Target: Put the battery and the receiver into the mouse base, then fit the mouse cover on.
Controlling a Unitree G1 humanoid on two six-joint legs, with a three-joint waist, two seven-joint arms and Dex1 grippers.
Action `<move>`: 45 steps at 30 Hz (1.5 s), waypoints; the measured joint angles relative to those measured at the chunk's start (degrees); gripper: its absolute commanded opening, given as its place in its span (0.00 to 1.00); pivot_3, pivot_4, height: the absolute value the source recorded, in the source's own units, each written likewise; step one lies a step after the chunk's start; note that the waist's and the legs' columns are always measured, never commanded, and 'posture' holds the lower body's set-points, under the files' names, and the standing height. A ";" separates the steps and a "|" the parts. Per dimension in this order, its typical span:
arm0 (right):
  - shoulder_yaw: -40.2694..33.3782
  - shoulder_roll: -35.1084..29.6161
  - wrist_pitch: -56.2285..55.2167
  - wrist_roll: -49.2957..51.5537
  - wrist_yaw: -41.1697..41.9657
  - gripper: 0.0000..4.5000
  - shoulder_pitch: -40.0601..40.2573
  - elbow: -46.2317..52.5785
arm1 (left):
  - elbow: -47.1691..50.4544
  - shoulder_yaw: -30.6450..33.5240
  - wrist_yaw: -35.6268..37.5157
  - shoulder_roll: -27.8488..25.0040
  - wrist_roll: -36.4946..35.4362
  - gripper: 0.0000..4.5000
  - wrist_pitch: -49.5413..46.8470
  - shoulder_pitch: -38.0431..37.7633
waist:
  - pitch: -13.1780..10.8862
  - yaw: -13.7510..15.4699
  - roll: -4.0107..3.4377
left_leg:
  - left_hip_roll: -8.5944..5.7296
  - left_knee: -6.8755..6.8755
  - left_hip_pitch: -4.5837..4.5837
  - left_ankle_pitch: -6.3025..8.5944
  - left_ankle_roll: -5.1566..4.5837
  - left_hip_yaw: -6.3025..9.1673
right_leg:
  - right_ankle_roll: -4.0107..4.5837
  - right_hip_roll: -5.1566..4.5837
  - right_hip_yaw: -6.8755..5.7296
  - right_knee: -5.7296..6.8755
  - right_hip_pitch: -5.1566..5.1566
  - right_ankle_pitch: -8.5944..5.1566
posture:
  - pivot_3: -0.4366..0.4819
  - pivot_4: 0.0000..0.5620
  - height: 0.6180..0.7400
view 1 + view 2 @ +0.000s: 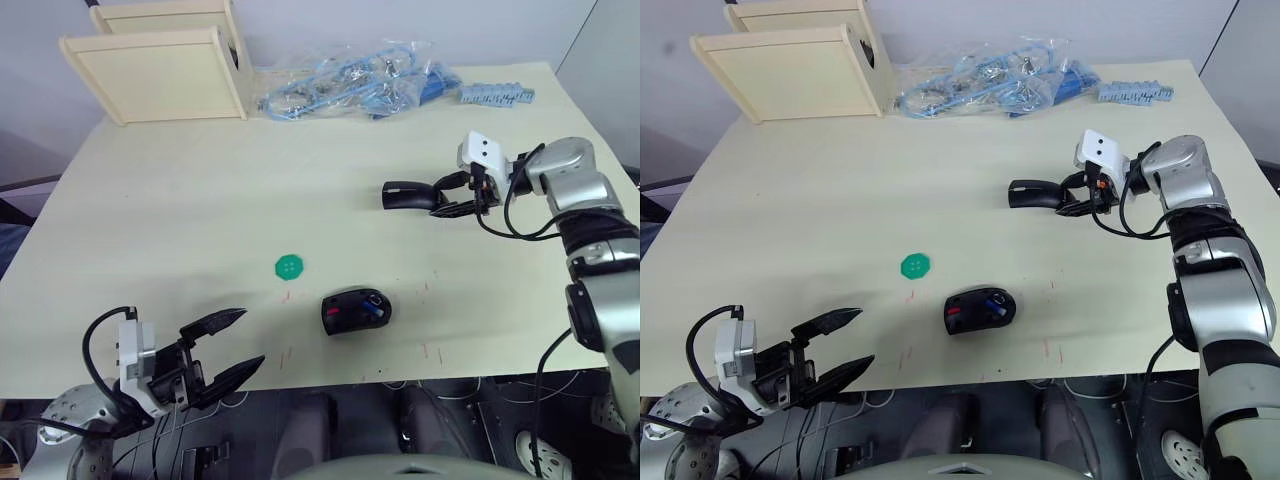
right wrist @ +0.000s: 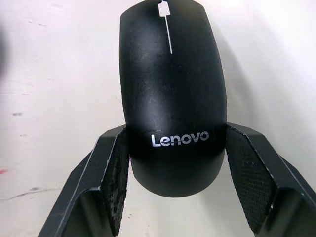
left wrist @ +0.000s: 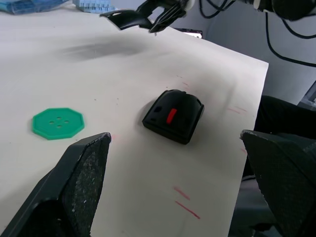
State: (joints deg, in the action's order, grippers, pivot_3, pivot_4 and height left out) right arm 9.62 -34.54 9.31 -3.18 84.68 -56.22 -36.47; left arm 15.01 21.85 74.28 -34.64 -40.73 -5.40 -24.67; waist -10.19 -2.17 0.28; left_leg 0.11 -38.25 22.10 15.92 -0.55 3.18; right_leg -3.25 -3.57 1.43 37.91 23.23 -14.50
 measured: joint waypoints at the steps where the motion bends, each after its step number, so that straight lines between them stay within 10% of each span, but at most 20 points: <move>1: 0.07 -0.28 0.97 0.37 0.34 0.60 0.76 1.51 | -0.01 0.09 0.03 -0.03 -0.02 1.00 -0.10 0.13 | -0.01 0.02 -0.01 | 0.00 0.00 0.02 0.00 0.00 0.02 | 0.00 0.00 -0.02 0.01 0.00 0.00 | 0.48 0.27 1.00; 7: 1.03 -8.90 23.34 4.84 1.11 0.60 11.99 41.34 | -0.01 0.17 2.11 -3.19 -1.59 1.00 -2.38 3.12 | -0.04 0.40 -0.07 | 0.00 -0.09 0.52 -0.01 0.01 0.28 | 0.01 0.01 -0.25 0.03 0.42 0.01 | 0.48 0.27 1.00; 16: 7.72 -12.10 48.09 10.35 -7.85 0.60 14.32 67.28 | -0.64 0.07 6.03 -8.58 -2.55 1.00 -6.29 9.20 | -0.04 0.37 -0.04 | -0.04 -0.10 0.54 -0.06 0.09 0.32 | 0.05 0.00 -0.34 0.03 0.40 0.03 | 0.48 0.27 1.00; 45: 24.35 -14.02 59.09 19.66 -22.87 0.60 5.76 73.60 | -0.92 -1.79 7.76 -9.49 -2.25 1.00 -11.34 14.22 | -0.03 0.05 -0.02 | -0.04 -0.11 0.56 -0.07 0.10 0.37 | 0.04 0.01 -0.38 0.03 0.41 0.03 | 0.48 0.27 1.00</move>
State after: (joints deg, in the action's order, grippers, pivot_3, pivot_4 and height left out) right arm 33.97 -48.56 68.40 16.48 61.81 -50.47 37.14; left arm 14.10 20.06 82.04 -44.13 -42.98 -16.74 -10.45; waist -10.22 -2.12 0.26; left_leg 0.07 -38.35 22.66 15.85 -0.45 3.55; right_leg -3.21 -3.56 1.05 37.94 23.64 -14.46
